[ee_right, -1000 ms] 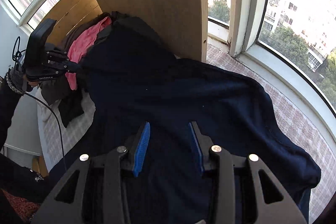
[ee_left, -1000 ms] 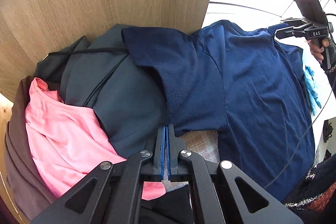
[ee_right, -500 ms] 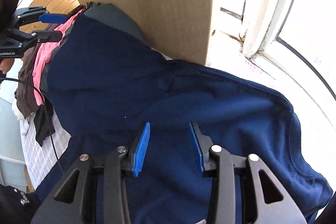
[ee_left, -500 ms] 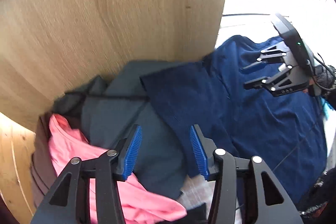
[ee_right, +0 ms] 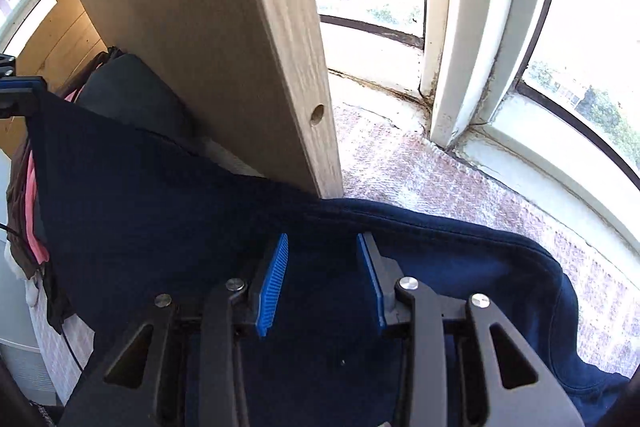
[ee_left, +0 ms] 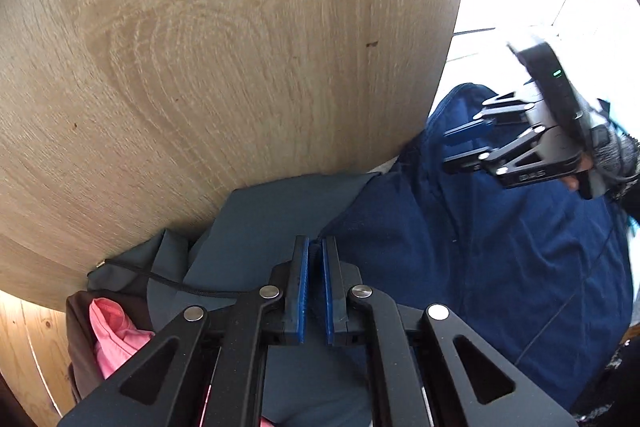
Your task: Fold clothes
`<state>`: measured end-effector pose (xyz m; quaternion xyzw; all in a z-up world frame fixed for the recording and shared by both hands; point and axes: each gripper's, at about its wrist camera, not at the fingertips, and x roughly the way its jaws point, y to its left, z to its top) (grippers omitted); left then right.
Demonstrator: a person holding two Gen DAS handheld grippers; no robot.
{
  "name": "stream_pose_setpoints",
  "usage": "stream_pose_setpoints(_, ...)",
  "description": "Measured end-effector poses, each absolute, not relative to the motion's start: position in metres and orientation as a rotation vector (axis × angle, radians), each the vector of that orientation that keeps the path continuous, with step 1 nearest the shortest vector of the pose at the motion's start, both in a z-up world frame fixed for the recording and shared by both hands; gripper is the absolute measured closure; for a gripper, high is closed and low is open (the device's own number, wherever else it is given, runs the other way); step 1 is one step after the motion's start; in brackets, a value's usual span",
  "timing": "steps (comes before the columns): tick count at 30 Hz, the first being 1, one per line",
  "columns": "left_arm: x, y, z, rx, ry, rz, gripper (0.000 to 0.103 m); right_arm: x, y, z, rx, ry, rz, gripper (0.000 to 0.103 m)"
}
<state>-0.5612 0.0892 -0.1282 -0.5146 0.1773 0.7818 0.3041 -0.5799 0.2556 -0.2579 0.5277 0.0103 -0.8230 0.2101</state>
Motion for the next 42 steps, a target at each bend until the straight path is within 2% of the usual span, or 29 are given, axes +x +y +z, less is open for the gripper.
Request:
stream_pose_setpoints(3, -0.555, 0.093, -0.106, -1.321, 0.432, 2.056, 0.098, -0.584, 0.255, -0.263, 1.457, 0.053, -2.334, 0.072)
stream_pose_setpoints(7, -0.547, 0.102, -0.09, -1.285, 0.463, 2.047, 0.098, -0.567, 0.255, -0.249, 1.391, -0.01, -2.307, 0.072)
stream_pose_setpoints(8, -0.547, 0.104, -0.088, -1.285, 0.477, 2.046, 0.098, -0.559, 0.254, -0.243, 1.36, -0.023, -2.278, 0.075)
stream_pose_setpoints(11, -0.554, 0.1, -0.09, -1.32, 0.504, 2.068, 0.098, -0.538, 0.237, -0.246, 1.339, 0.047, -2.193, 0.093)
stream_pose_setpoints(14, -0.56, 0.087, -0.091, -1.353, 0.483, 2.1, 0.097, -0.527, 0.215, -0.264, 1.359, 0.141, -2.126, 0.094)
stream_pose_setpoints(15, -0.56, 0.083, -0.091, -1.357, 0.473, 2.1, 0.097, -0.531, 0.211, -0.269, 1.348, 0.152, -2.152, 0.097)
stream_pose_setpoints(21, -0.557, 0.075, -0.091, -1.358, 0.481, 2.095, 0.097, -0.539, 0.237, -0.258, 1.33, -0.038, -2.204, 0.097)
stream_pose_setpoints(23, -0.558, 0.071, -0.091, -1.362, 0.462, 2.107, 0.097, -0.525, 0.248, -0.257, 1.346, -0.026, -2.161, 0.095)
stream_pose_setpoints(27, -0.565, 0.062, -0.092, -1.373, 0.413, 2.138, 0.097, -0.508, 0.273, -0.283, 1.482, 0.127, -2.187, 0.095)
stream_pose_setpoints(32, -0.582, 0.049, -0.115, -1.446, 0.431, 2.168, 0.097, -0.503, 0.347, -0.287, 1.561, -0.093, -2.298, 0.094)
stream_pose_setpoints(34, -0.585, 0.045, -0.122, -1.474, 0.44, 2.174, 0.097, -0.497, 0.371, -0.288, 1.622, -0.053, -2.343, 0.096)
stream_pose_setpoints(37, -0.585, 0.044, -0.133, -1.502, 0.467, 2.171, 0.097, -0.475, 0.407, -0.268, 1.564, -0.112, -2.427, 0.092)
stream_pose_setpoints(38, -0.584, 0.046, -0.137, -1.507, 0.479, 2.165, 0.097, -0.466, 0.42, -0.258, 1.526, -0.148, -2.455, 0.088)
stream_pose_setpoints(39, -0.584, 0.049, -0.141, -1.519, 0.495, 2.159, 0.097, -0.456, 0.434, -0.25, 1.51, -0.18, -2.482, 0.078)
stream_pose_setpoints(41, -0.582, 0.054, -0.146, -1.528, 0.531, 2.15, 0.096, -0.438, 0.461, -0.242, 1.532, -0.186, -2.553, 0.065)
stream_pose_setpoints(42, -0.58, 0.053, -0.144, -1.522, 0.537, 2.155, 0.092, -0.431, 0.477, -0.242, 1.562, -0.194, -2.575, 0.065)
